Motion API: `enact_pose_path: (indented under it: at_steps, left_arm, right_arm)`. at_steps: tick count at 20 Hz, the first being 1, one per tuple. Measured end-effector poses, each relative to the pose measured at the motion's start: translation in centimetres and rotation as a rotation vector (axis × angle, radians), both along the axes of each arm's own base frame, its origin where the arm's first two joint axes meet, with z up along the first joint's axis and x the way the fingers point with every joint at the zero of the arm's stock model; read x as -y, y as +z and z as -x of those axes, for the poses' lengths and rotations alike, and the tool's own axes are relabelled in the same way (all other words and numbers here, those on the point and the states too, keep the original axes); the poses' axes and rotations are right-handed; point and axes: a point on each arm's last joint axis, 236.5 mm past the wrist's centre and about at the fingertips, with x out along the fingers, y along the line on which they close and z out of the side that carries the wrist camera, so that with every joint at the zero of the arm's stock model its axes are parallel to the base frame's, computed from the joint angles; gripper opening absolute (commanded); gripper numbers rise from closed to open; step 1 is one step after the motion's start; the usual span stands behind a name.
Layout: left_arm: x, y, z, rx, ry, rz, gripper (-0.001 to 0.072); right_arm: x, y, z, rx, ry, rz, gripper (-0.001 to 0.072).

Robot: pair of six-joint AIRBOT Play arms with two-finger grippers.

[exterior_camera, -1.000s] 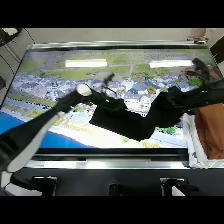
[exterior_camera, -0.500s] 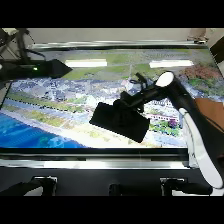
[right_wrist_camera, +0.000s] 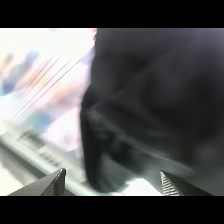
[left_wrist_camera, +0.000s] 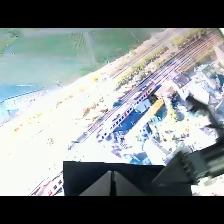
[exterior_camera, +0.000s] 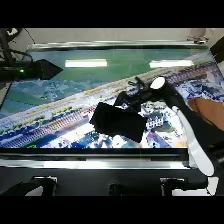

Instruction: Fold the shirts.

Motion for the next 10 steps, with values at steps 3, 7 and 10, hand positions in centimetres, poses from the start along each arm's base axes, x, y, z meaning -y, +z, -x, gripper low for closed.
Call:
enact_pose_path:
  at_steps: [3, 7, 10]
  left_arm:
    - [-0.6, -0.7, -0.1, -0.006, 0.012, -0.028, 0.0022]
    - [-0.9, -1.2, -0.1, -0.013, 0.017, -0.045, 0.0022]
    - [-0.9, -1.3, -0.1, -0.015, 0.018, -0.048, 0.0023]
  right_arm:
    - [8.6, -0.6, 0.1, -0.027, -0.044, 0.159, 0.0672]
    - [15.0, -4.1, 5.0, -0.160, -0.070, 0.296, 0.0676]
    - [13.6, -7.4, 7.4, -0.189, -0.087, 0.242, 0.0675]
